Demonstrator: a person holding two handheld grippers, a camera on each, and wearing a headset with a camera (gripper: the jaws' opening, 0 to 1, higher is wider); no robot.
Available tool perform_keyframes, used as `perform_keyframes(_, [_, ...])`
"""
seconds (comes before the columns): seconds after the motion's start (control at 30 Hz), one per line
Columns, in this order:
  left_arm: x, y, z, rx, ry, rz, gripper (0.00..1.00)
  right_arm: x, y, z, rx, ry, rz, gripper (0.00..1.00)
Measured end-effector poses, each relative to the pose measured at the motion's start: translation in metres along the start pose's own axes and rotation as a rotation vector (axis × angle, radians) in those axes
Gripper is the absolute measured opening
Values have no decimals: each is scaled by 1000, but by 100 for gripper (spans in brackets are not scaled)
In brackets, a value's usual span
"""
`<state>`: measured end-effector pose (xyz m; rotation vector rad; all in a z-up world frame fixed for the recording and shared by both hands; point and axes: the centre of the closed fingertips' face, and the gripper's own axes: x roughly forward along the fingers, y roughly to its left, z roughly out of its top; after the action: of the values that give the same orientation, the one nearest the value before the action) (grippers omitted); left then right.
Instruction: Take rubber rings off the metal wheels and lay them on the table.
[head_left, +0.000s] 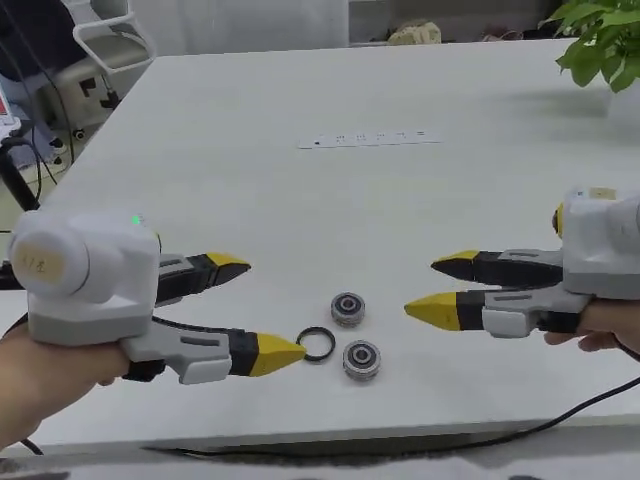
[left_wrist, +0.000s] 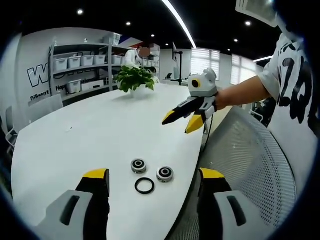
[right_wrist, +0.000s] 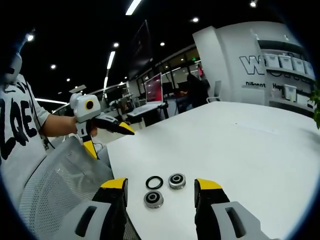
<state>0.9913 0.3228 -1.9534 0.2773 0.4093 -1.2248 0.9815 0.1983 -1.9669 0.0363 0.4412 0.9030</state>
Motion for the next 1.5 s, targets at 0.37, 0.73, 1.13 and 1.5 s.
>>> perform_keyframes(0.37, [-5, -3, -7, 0, 14, 21, 74, -7, 16, -19, -98, 65, 4, 64])
perform_keyframes(0.73, [-13, -1, -9, -16, 6, 42, 76, -13, 21, -26, -177, 116, -5, 72])
perform_keyframes(1.13, [-16, -3, -11, -20, 9, 48, 77, -15, 20, -33, -199, 140, -17, 76])
perform_keyframes(1.5, [-13, -5, -16, -20, 24, 47, 77, -16, 18, -38, -215, 157, -28, 76])
